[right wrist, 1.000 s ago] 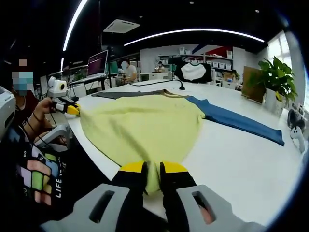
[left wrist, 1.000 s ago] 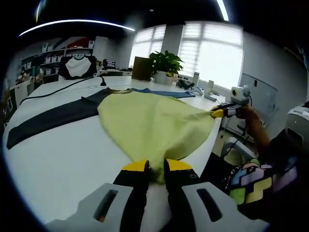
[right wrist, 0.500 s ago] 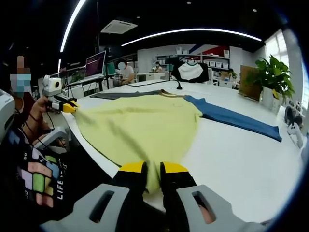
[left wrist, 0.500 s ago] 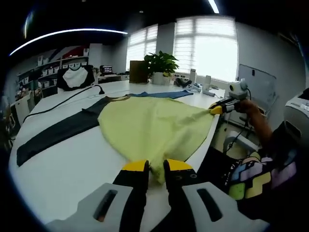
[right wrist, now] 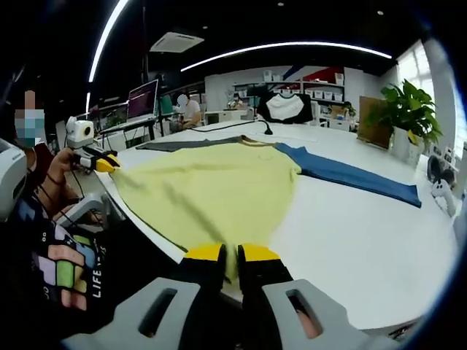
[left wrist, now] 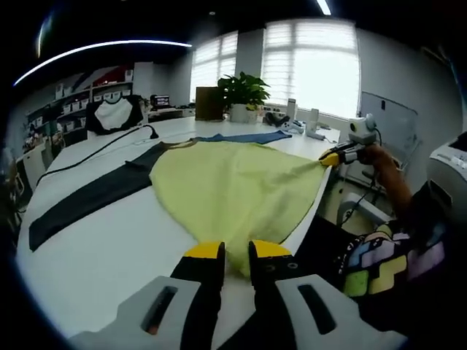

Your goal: Fold the garment on the visible template until the final outline fits inside the template.

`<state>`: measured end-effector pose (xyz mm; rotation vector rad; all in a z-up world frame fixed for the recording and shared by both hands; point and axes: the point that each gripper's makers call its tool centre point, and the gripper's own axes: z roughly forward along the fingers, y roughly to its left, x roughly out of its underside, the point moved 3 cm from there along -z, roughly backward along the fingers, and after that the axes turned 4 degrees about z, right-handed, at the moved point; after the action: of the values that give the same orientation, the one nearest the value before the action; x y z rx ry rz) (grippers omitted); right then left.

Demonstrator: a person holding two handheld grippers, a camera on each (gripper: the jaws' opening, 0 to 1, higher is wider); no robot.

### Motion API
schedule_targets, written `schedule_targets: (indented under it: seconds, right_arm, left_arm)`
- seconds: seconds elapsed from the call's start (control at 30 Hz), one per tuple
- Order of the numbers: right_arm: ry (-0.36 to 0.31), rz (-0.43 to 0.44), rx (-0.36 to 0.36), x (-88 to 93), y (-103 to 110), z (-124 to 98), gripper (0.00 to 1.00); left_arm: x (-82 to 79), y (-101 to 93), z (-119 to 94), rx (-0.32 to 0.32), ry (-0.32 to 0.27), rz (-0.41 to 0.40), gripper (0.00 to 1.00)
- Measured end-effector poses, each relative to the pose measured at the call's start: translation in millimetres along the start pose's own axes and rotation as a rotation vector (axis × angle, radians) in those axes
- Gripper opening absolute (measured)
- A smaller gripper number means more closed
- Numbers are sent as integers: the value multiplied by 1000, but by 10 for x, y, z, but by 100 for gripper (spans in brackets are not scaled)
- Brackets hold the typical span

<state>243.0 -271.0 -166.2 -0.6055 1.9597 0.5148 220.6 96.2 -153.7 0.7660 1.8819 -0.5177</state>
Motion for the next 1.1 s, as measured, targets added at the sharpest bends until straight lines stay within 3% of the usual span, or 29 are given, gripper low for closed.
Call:
schedule_targets:
  seconds: [0.07, 0.13, 0.2, 0.3, 0.43, 0.63, 0.97, 1.1]
  right_arm:
    - [4, 11, -3, 11, 3, -10, 4]
    - [3, 13, -2, 24, 5, -23, 4]
    - [10, 20, -5, 56, 11, -28, 3]
    - [20, 22, -6, 85, 8, -33, 3]
    - [26, 35, -2, 94, -4, -86, 0]
    - [26, 38, 21, 130, -30, -152, 0]
    - [-12, 33, 22, 34, 10, -167, 0]
    - [-12, 17, 14, 20, 58, -139, 7]
  left_arm:
    - [25, -52, 27, 20, 5, 34, 13]
    - [31, -79, 3, 48, -12, -31, 12]
    - [16, -31, -4, 37, -16, -28, 10]
    - [59, -39, -8, 29, 24, 9, 7]
    - [79, -82, -13, 52, 34, 13, 1]
    - [173, -92, 2, 40, 75, 32, 1]
    - [33, -123, -51, 20, 16, 73, 3]
    - [49, -147, -23, 30, 14, 106, 7]
